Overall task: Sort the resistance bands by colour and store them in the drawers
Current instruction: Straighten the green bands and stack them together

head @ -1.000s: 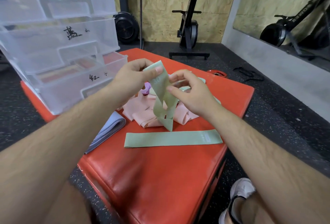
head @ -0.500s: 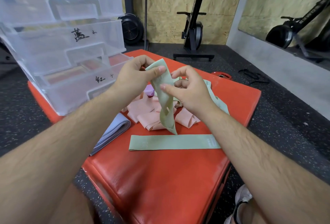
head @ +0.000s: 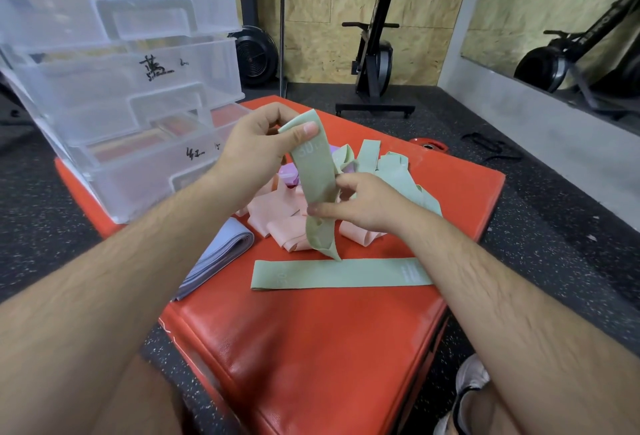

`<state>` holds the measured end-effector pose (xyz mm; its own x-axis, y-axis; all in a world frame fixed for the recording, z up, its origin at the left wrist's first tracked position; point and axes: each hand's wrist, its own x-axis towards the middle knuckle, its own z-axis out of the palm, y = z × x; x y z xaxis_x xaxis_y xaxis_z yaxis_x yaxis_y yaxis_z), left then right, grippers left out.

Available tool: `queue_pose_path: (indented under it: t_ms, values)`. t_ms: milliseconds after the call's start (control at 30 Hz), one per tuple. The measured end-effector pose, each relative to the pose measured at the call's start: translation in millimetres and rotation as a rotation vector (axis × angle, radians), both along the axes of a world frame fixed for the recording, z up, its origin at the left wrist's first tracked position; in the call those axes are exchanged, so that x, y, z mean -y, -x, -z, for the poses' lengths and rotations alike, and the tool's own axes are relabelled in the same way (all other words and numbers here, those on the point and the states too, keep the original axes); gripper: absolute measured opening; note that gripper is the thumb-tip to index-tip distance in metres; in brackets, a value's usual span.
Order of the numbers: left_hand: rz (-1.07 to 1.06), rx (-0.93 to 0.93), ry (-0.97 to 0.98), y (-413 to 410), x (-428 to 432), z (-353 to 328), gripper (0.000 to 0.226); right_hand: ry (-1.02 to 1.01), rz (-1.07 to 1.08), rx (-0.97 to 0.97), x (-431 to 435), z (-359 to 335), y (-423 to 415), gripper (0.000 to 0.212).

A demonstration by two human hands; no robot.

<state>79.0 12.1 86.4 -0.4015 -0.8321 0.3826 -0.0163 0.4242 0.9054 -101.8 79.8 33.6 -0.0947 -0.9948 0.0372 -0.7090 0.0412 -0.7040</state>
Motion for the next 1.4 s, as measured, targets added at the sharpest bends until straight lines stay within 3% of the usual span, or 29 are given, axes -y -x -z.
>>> queue_pose_path:
  t_ms: [100,267,367,400,567,733,833,900,1000,1133,1300,1400]
  values:
    - [-0.031,-0.065,-0.022,-1,0,0,0.020,0.009,0.005,-0.007,-5,0,4,0.054]
    - [-0.060,-0.213,-0.066,1,-1,-2,0.016,0.152,0.099,0.043,-12,-10,11,0.042]
    - [-0.085,-0.263,-0.067,7,-4,-4,0.014,0.195,0.088,0.041,-19,-17,15,0.021]
    - [-0.093,-0.271,-0.062,10,-6,-5,0.014,0.180,0.080,0.022,-23,-19,16,0.017]
    - [-0.171,-0.314,-0.064,17,-4,-4,0.014,0.057,0.073,-0.126,-39,-23,17,0.039]
    - [-0.354,-0.298,-0.164,20,5,7,0.018,0.165,0.301,-0.338,-33,-14,26,0.024]
    - [-0.375,-0.251,-0.194,20,8,14,0.018,0.090,0.389,-0.403,-33,-16,36,0.028]
    - [-0.368,-0.234,-0.178,22,8,18,0.016,0.037,0.433,-0.243,-33,-14,43,0.033]
    - [-0.361,-0.207,-0.191,26,6,20,0.018,0.024,0.501,0.264,-30,-13,51,0.033]
    - [-0.364,-0.150,-0.235,27,6,29,0.025,0.164,0.561,0.573,-28,-15,62,0.030]
    - [-0.391,-0.123,-0.284,25,2,32,0.024,0.122,0.453,0.515,-39,-21,71,0.036]
    - [-0.385,-0.103,-0.266,24,0,33,0.022,0.132,0.465,0.217,-42,-17,73,0.040]
